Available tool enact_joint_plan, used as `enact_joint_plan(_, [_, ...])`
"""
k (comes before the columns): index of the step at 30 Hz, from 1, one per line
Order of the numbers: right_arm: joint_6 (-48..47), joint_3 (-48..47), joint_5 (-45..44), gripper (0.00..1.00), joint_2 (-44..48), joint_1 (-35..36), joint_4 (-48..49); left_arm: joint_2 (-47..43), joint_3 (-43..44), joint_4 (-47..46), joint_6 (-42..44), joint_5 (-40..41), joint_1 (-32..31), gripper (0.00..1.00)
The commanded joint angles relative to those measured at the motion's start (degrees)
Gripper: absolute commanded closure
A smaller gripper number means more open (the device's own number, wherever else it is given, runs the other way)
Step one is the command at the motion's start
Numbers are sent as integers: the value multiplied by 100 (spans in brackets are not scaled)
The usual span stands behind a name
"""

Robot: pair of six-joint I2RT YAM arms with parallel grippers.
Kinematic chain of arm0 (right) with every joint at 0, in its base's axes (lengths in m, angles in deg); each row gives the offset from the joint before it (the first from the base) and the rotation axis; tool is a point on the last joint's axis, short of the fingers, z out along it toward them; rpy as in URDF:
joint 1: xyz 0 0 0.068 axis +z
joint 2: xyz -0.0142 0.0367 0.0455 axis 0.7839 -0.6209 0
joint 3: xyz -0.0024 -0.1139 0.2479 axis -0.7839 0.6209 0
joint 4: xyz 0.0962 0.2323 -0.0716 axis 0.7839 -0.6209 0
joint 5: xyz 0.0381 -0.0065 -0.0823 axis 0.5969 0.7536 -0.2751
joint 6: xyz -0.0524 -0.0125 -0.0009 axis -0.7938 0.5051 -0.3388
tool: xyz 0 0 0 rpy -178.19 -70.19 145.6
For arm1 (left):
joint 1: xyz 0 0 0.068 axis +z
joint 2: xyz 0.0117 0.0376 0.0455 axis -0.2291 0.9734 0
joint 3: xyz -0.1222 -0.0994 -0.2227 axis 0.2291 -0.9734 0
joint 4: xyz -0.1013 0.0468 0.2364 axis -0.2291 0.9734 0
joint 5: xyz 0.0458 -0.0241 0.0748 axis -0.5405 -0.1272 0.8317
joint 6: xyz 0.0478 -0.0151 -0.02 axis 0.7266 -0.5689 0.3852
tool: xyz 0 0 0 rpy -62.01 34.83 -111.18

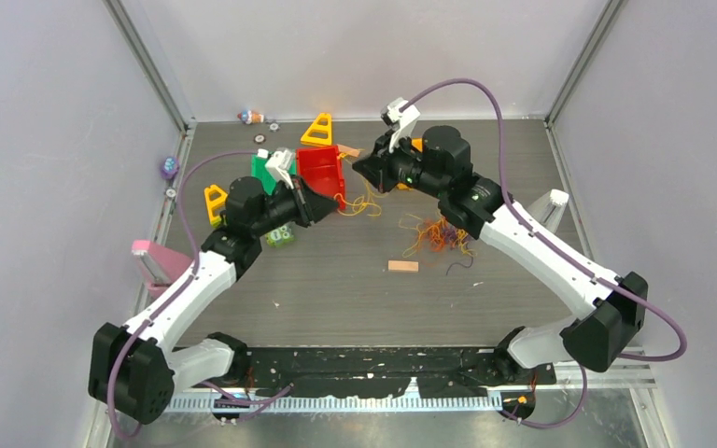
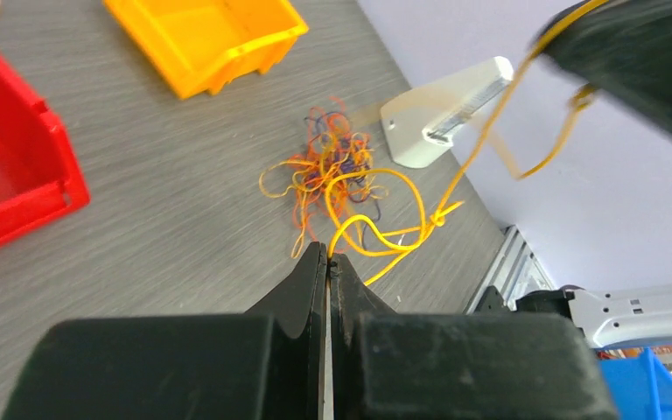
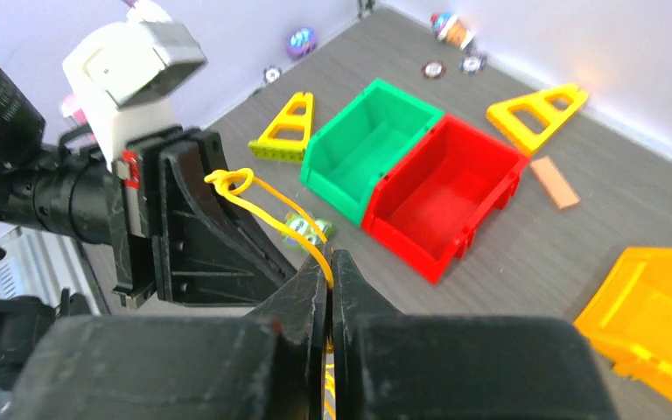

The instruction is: Untangle the cables

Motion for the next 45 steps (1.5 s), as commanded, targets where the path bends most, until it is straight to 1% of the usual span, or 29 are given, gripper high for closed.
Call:
enact_joint_plan(1, [515,-90,313,95,-188,5,-433,140,-157,-1799,-105,-652,-85,100])
enact_joint_plan(5, [726,-149,390,95,-233,7,-383,352,-238,-2199,-131,-810,-196,100])
enact_joint_plan(7, [821,-188,428,94,-283,7,-393,395,-298,-2255,-141,-680,-205,100])
enact_joint_plan(9, [862,-241,436,95,-374,7,-395,365,-319,-2067,-72,-347,-200,100])
enact_joint_plan(13, [919,-537,302,95,-744,-1,-395,271,22,-761,161,955,-139,100])
enact_joint_plan(14, [938,-617,229,94,-922,-1,-389,279,169,-257,223,1273,-124,100])
enact_joint_plan(16, [999,-872,28,95,-1222,-8,-371,380,542,466,323,2018,-77,100])
enact_joint_plan(19, [1159,-1389,-137,95,-1720,-54,-249,701,1059,1304,377,2776,70,100])
enact_joint_plan(20, [1266,-1508,-129,95,-1996,-63,-172,818,1206,1432,372,2892,157,100])
enact_joint_plan(22, [1441,-1922,-109,94,-2444,-85,-46,1041,1409,1565,343,2986,342,100])
enact_joint_plan(26, [1744,-2853,-158,95,-3288,-86,223,1519,1750,1550,437,3110,588,100])
enact_joint_plan(28, [1822,-3164,-205,94,-3662,-108,399,1843,2057,1802,553,3262,661,100])
enact_joint_plan(31, [1943,-3407,-141,95,-4218,-141,1049,2279,2251,1704,545,3353,748,100])
enact_joint_plan(33, [1979,-3736,-135,95,-4595,-161,1135,2576,2419,1635,517,3258,803,100])
enact_joint_plan(37, [2026,-4340,-203,94,-5172,-196,1116,3178,2986,1848,615,3168,820,100])
enact_joint_plan(38, [2057,-4414,-231,82,-5234,-204,1121,3314,3121,1919,636,3174,820,100])
enact_joint_plan(39, [2078,-4427,-255,68,-5327,-215,1135,3412,3224,1998,650,3166,820,100])
enact_joint_plan(40, [2116,-4400,-316,48,-5356,-214,1152,3513,3329,2062,669,3122,820,98])
enact_joint_plan(42, [2157,-4286,-414,32,-5361,-215,1167,3584,3435,2121,698,2992,820,82])
enact_joint_plan(44, [2151,-4138,-500,27,-5273,-228,1183,3436,3242,1955,727,2967,820,63])
enact_joint_plan(45, [2151,-4044,-525,26,-5181,-245,1185,3319,3115,1831,738,2981,826,56])
